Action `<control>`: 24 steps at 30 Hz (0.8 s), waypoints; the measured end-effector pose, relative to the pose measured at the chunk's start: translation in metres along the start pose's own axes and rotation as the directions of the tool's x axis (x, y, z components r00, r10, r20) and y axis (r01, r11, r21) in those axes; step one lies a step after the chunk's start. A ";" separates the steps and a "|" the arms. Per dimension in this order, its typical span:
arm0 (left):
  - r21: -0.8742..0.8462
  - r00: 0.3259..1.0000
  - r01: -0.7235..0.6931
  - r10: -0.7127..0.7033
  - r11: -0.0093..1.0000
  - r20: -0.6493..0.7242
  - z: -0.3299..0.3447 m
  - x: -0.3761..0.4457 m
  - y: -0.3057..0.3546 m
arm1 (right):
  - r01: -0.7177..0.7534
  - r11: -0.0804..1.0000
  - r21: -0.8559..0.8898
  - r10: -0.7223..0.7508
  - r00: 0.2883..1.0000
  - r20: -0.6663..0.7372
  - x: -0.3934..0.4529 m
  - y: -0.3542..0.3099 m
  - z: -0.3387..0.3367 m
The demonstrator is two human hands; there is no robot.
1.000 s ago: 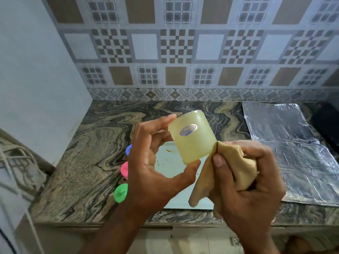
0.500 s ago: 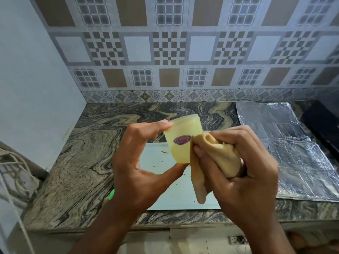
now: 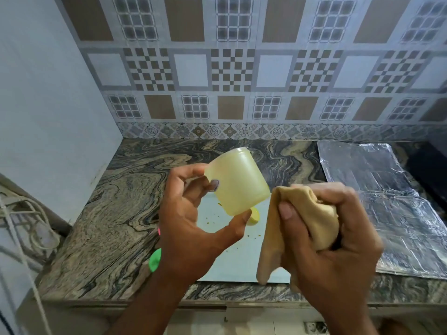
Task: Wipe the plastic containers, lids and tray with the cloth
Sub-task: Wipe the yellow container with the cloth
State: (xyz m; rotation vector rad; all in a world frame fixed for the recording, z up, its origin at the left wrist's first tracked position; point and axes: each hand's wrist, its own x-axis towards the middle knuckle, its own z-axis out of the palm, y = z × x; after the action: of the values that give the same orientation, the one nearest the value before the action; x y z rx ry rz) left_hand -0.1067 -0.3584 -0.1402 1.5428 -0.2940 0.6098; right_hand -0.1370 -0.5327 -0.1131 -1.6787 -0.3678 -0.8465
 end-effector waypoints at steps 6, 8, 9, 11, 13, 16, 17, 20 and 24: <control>-0.181 0.991 0.070 -0.048 0.981 0.122 0.010 -0.005 0.001 | 0.074 0.996 0.049 -0.074 0.997 -0.013 -0.010 0.005 0.009; -0.139 0.994 0.068 -0.055 0.988 0.098 0.008 -0.002 0.000 | 0.073 0.997 0.007 -0.073 0.997 0.014 -0.008 0.008 0.005; -0.083 0.996 0.048 -0.041 0.995 0.084 0.005 0.000 -0.001 | 0.067 0.998 -0.011 -0.067 0.997 0.025 -0.008 0.010 0.002; 0.065 0.997 -0.018 0.013 0.998 0.078 0.000 0.004 -0.002 | 0.067 0.997 -0.037 -0.065 0.997 0.046 -0.004 0.010 -0.002; 0.190 0.992 -0.088 0.068 0.978 0.110 -0.003 0.005 -0.001 | 0.070 0.996 -0.064 -0.066 0.996 0.064 0.000 0.008 -0.005; 0.219 0.979 -0.159 0.125 0.963 0.163 -0.003 0.005 0.001 | 0.015 0.994 -0.107 -0.003 0.994 0.110 0.010 0.004 -0.008; 0.203 0.976 -0.172 0.139 0.964 0.168 -0.005 0.006 0.002 | -0.014 0.994 -0.108 0.028 0.992 0.125 0.013 0.003 -0.007; 0.137 0.962 -0.197 0.164 0.971 0.220 -0.009 0.016 0.002 | -0.074 0.994 -0.078 0.084 0.988 0.126 0.023 0.002 -0.006; 0.024 0.954 -0.134 0.123 0.991 0.273 -0.009 0.016 -0.001 | -0.114 0.992 -0.053 0.118 0.990 0.079 0.037 0.009 -0.006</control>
State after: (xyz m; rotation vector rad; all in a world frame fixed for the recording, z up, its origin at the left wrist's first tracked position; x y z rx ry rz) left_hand -0.0951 -0.3467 -0.1327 1.6587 -0.5972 0.5074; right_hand -0.1081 -0.5482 -0.0931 -1.7657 -0.3044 -0.7073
